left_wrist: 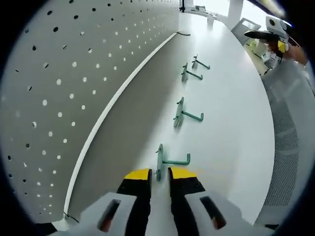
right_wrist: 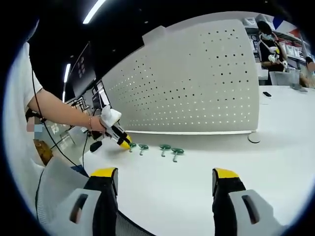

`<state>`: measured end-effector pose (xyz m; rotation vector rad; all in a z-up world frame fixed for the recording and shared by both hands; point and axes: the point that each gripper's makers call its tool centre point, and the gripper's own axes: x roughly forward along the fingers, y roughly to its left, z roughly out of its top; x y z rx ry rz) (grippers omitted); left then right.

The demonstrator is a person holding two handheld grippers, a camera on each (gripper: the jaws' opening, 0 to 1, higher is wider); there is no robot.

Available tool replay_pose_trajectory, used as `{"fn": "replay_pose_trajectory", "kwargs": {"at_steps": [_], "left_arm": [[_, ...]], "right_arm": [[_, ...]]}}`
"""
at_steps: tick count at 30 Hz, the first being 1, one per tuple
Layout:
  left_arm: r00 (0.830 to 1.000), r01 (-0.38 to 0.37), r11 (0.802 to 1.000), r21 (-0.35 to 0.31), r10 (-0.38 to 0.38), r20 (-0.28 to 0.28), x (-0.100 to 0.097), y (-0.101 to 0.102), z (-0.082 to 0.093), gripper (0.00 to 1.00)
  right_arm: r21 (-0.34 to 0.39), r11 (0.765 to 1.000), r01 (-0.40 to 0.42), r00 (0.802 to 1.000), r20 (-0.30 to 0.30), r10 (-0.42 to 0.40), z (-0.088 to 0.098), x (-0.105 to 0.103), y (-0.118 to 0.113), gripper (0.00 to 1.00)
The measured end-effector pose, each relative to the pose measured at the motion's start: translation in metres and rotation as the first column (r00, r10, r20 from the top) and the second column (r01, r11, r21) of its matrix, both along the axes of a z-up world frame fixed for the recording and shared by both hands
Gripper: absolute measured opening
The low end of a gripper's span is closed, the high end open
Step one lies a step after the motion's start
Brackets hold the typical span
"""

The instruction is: Insert the hook assembly into the mounting plate slot until the hook locks in place.

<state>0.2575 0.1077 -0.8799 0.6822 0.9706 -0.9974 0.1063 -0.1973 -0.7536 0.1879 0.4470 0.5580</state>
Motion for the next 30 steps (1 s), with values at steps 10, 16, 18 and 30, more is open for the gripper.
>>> {"fn": "replay_pose_trajectory", "kwargs": {"at_steps": [10, 16, 18, 30], "left_arm": [[0.999, 0.011, 1.0, 0.012, -0.011, 0.03, 0.0021, 0.0017, 0.0, 0.05], [1.0, 0.01, 1.0, 0.007, -0.011, 0.026, 0.0022, 0.0014, 0.0002, 0.04], [1.0, 0.014, 1.0, 0.009, -0.014, 0.026, 0.0022, 0.0014, 0.0001, 0.04], [0.996, -0.081, 0.994, -0.069, 0.082, 0.019, 0.0045, -0.0004, 0.0021, 0.04]], "right_arm": [[0.002, 1.0, 0.0, 1.0, 0.007, 0.0, -0.0001, 0.0002, 0.0, 0.75], [0.004, 1.0, 0.0, 1.0, -0.002, 0.0, -0.0019, -0.0009, 0.0004, 0.75], [0.004, 1.0, -0.001, 1.0, -0.003, 0.001, -0.0022, -0.0008, 0.0004, 0.75], [0.007, 1.0, 0.003, 1.0, 0.0, -0.003, -0.0014, -0.0005, -0.0015, 0.74]]}}
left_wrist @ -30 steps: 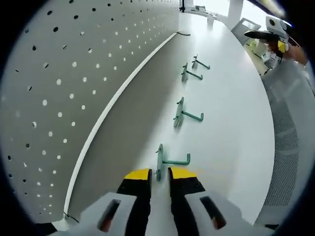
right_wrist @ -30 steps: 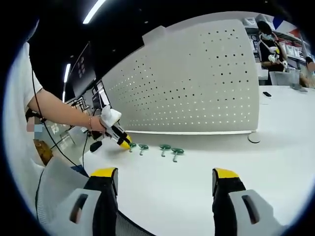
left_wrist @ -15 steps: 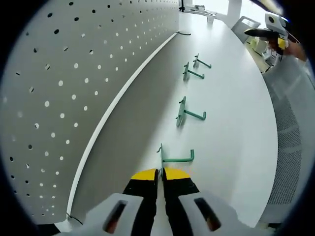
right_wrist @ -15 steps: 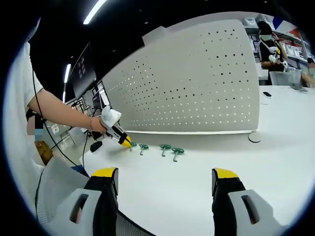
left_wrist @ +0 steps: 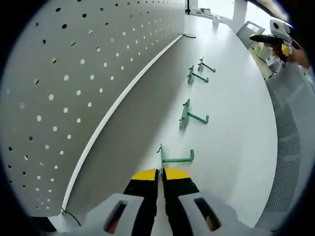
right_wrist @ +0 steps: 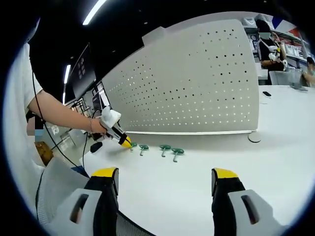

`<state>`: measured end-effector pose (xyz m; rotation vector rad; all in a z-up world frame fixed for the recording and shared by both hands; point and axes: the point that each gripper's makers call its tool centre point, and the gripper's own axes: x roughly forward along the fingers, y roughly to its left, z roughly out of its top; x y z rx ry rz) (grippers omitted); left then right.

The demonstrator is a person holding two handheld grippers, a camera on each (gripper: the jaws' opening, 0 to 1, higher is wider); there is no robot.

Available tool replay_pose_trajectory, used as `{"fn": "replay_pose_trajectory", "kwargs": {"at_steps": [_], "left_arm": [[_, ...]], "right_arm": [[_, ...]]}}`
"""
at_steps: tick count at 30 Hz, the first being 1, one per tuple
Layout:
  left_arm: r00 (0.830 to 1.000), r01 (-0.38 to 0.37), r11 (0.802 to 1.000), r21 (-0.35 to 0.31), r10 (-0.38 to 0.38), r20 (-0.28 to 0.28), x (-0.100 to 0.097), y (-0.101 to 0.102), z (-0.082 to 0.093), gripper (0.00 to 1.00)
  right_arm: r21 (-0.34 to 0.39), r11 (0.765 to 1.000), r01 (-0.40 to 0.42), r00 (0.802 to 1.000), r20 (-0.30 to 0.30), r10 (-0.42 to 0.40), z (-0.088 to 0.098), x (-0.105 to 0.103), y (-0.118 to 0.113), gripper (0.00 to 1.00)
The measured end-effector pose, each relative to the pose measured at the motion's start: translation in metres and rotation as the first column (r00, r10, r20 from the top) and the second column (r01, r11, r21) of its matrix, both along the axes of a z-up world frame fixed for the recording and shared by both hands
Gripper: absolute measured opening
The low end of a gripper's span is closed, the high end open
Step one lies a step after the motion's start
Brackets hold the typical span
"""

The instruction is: Insert the hook assembly into the mounting plate slot until the hook locks in place.

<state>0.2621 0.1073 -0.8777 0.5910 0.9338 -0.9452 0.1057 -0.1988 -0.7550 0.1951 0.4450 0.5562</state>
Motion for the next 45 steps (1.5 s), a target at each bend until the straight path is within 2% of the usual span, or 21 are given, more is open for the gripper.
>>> {"fn": "replay_pose_trajectory", "kwargs": {"at_steps": [6, 10, 15, 17, 28, 37, 39, 45], "left_arm": [[0.999, -0.017, 0.999, -0.042, 0.019, 0.03, 0.0, -0.003, 0.006, 0.04], [0.998, -0.05, 0.996, -0.073, 0.053, 0.031, 0.002, -0.005, 0.01, 0.03], [0.998, -0.052, 0.995, -0.086, 0.055, 0.038, 0.001, -0.009, 0.017, 0.03], [0.997, -0.032, 0.995, -0.091, 0.037, 0.062, 0.001, -0.014, 0.021, 0.03], [0.992, -0.029, 0.99, -0.136, 0.046, 0.121, 0.002, -0.024, 0.039, 0.03], [0.985, -0.054, 0.984, -0.172, 0.081, 0.153, 0.001, -0.028, 0.053, 0.03], [0.986, -0.058, 0.979, -0.195, 0.088, 0.144, -0.004, -0.033, 0.057, 0.03], [0.978, -0.068, 0.97, -0.234, 0.111, 0.176, -0.008, -0.036, 0.068, 0.03]], "right_arm": [[0.004, 1.0, 0.014, 1.0, 0.003, -0.014, 0.001, 0.001, -0.005, 0.74], [0.003, 1.0, 0.015, 1.0, 0.004, -0.015, 0.001, 0.001, -0.005, 0.74], [0.008, 1.0, 0.017, 1.0, 0.004, -0.017, 0.001, 0.001, -0.003, 0.74], [0.008, 1.0, 0.016, 1.0, 0.009, -0.016, 0.001, 0.001, -0.003, 0.74], [0.002, 1.0, 0.003, 1.0, 0.013, -0.003, 0.002, 0.003, -0.001, 0.75], [0.008, 1.0, -0.007, 1.0, 0.027, 0.007, 0.007, 0.005, 0.003, 0.75], [0.011, 1.0, -0.009, 0.999, 0.032, 0.008, 0.008, 0.006, 0.004, 0.75], [0.009, 1.0, -0.015, 0.999, 0.045, 0.015, 0.013, 0.007, 0.005, 0.75]]}}
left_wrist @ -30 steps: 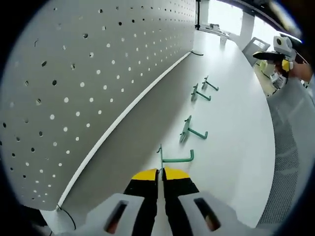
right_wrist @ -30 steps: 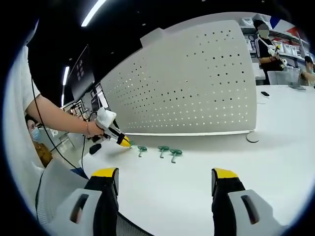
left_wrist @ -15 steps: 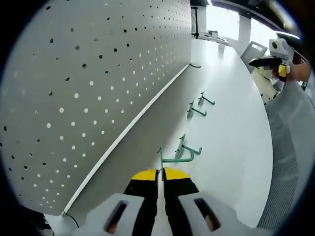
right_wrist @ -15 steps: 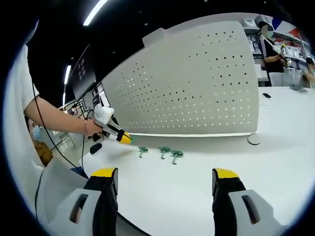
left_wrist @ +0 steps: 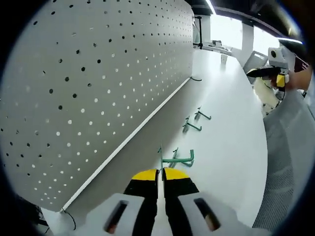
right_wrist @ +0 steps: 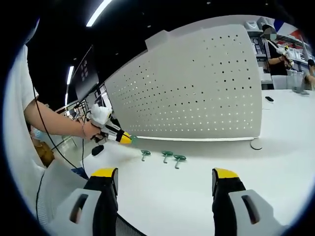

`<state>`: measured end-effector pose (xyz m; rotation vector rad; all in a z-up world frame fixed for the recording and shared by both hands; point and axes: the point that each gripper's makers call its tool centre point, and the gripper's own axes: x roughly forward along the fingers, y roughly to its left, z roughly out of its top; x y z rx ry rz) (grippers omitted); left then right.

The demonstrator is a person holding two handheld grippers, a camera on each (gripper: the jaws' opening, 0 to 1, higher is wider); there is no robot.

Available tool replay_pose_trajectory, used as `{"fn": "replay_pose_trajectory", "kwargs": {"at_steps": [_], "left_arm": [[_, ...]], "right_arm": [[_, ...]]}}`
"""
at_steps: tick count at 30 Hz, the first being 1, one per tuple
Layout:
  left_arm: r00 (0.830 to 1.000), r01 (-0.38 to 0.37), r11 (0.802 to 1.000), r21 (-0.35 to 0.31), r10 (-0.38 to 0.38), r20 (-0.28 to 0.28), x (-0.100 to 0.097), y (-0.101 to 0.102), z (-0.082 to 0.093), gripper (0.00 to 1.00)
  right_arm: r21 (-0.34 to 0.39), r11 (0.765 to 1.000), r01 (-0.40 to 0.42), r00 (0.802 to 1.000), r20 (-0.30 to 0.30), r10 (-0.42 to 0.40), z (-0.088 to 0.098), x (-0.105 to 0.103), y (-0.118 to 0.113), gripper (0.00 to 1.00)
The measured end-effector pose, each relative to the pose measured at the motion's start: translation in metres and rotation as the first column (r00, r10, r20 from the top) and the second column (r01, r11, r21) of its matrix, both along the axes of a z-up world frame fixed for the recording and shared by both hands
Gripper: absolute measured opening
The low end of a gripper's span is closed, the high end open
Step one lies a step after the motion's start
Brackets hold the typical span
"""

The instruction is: Insert the hook assembly into the mounting plate slot until the hook locks in place.

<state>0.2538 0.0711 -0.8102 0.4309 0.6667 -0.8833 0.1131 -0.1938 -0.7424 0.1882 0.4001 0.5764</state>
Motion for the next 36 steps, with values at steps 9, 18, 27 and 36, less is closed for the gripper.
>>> {"fn": "replay_pose_trajectory", "kwargs": {"at_steps": [9, 18, 27, 36], "left_arm": [[0.998, -0.023, 0.997, -0.072, 0.027, 0.06, -0.005, -0.007, 0.023, 0.03], [0.992, -0.009, 0.99, -0.139, 0.026, 0.123, -0.014, -0.018, 0.046, 0.03], [0.98, -0.04, 0.972, -0.233, 0.084, 0.183, -0.021, -0.023, 0.072, 0.03], [0.965, -0.035, 0.962, -0.272, 0.103, 0.242, -0.034, -0.032, 0.092, 0.03]], "right_arm": [[-0.002, 1.0, -0.014, 1.0, 0.016, 0.014, 0.005, 0.0, 0.002, 0.75], [0.023, 1.0, -0.019, 0.999, 0.033, 0.018, 0.009, 0.002, 0.005, 0.75], [0.028, 0.999, -0.024, 0.999, 0.04, 0.022, 0.01, 0.002, 0.004, 0.75], [0.03, 0.999, -0.021, 0.999, 0.045, 0.02, 0.011, 0.0, 0.004, 0.75]]}}
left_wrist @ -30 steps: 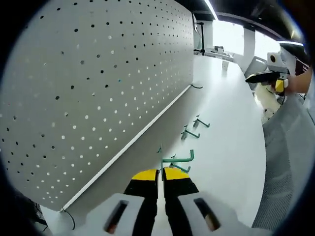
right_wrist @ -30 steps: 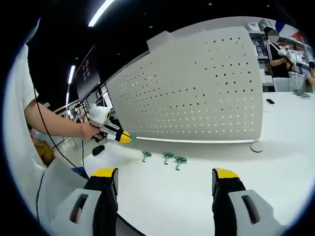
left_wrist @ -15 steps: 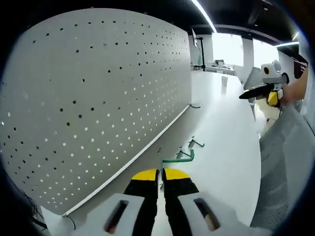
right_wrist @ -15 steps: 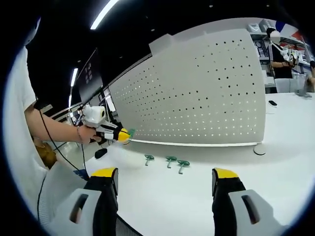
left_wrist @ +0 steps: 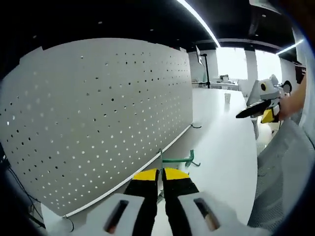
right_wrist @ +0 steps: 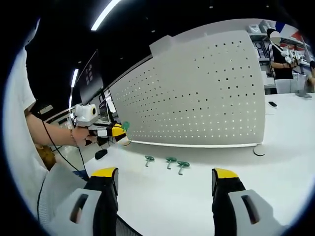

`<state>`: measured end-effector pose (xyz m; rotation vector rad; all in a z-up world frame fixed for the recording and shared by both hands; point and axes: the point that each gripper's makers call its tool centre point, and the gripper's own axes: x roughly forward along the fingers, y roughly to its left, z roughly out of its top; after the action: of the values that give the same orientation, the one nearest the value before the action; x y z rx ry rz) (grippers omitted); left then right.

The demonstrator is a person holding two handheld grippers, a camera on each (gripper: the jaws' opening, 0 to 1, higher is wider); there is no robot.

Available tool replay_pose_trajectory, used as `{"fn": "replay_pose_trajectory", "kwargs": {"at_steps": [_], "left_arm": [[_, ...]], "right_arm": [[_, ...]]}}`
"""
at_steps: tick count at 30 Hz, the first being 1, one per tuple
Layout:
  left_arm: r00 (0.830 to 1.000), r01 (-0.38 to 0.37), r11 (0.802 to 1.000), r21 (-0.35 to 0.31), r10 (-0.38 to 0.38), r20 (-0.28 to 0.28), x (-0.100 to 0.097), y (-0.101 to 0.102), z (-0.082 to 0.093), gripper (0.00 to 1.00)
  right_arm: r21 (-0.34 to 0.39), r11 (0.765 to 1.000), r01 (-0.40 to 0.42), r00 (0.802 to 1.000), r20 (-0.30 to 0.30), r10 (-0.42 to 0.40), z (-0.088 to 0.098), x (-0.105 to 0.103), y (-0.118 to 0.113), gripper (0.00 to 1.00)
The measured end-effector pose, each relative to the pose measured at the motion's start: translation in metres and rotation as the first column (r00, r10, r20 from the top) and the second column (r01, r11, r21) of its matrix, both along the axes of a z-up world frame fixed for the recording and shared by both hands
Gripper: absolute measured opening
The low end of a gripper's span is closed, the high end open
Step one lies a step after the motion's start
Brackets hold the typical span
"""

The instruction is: Insert the hook assembly into the mounting plate slot until the hook locks in place.

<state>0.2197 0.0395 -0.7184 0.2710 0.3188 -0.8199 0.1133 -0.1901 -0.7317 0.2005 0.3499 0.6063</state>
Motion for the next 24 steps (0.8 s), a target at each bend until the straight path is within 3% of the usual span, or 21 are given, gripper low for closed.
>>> {"fn": "replay_pose_trajectory", "kwargs": {"at_steps": [2, 7, 9, 24], "left_arm": [[1.0, -0.012, 0.999, -0.041, 0.012, 0.009, -0.001, -0.002, 0.006, 0.03], [0.999, -0.024, 0.997, -0.067, 0.026, 0.023, -0.009, -0.005, 0.015, 0.03], [0.998, -0.038, 0.993, -0.115, 0.043, 0.042, -0.013, -0.007, 0.025, 0.03], [0.994, -0.047, 0.978, -0.205, 0.066, 0.087, -0.04, -0.013, 0.046, 0.03]], "right_arm": [[0.001, 1.0, 0.0, 1.0, -0.002, 0.0, -0.001, -0.001, 0.0, 0.75], [0.0, 1.0, -0.003, 1.0, 0.001, 0.003, 0.0, -0.002, 0.002, 0.74], [0.002, 1.0, -0.003, 1.0, 0.003, 0.003, 0.001, -0.002, 0.002, 0.74], [0.013, 1.0, -0.01, 1.0, 0.02, 0.01, 0.007, -0.002, 0.007, 0.74]]}}
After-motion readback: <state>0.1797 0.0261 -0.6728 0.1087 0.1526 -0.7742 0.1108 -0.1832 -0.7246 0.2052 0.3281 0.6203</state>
